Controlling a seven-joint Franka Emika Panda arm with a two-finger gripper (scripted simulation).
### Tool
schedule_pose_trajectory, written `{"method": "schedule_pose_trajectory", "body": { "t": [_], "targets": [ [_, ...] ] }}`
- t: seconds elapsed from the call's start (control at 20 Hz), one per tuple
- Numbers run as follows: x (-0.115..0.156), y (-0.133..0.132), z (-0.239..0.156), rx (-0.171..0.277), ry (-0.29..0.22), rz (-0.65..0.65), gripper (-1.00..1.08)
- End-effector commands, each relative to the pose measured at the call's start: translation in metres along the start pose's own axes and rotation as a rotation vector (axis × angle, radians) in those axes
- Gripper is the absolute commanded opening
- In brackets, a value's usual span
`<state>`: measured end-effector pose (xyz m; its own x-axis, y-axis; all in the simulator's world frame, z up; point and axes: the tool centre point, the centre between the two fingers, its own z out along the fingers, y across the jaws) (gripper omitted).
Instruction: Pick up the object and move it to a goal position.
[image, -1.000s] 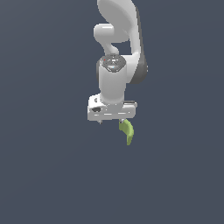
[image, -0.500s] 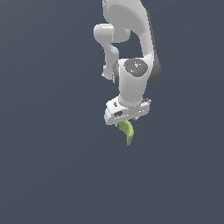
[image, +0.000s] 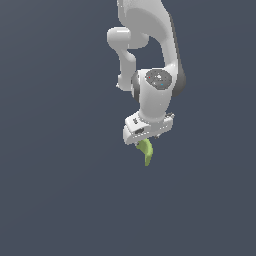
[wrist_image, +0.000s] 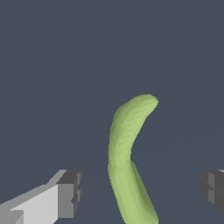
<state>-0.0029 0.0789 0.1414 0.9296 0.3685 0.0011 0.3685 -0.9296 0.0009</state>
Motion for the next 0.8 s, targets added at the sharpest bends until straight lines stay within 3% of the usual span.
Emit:
{"method": "schedule_pose_trajectory", "body": {
  "t": [0.0,0.6,0.65,0.75],
  "targets": [
    [0.000,0.000,0.008,0.000,-0.001,-0.001,1.00],
    [0.000,-0.001,0.046,0.001,-0.001,-0.007,1.00],
    [0.000,-0.001,0.046,0.001,-0.001,-0.007,-1.00],
    [0.000,-0.001,0.046,0.001,-0.001,-0.007,-1.00]
  ]
}}
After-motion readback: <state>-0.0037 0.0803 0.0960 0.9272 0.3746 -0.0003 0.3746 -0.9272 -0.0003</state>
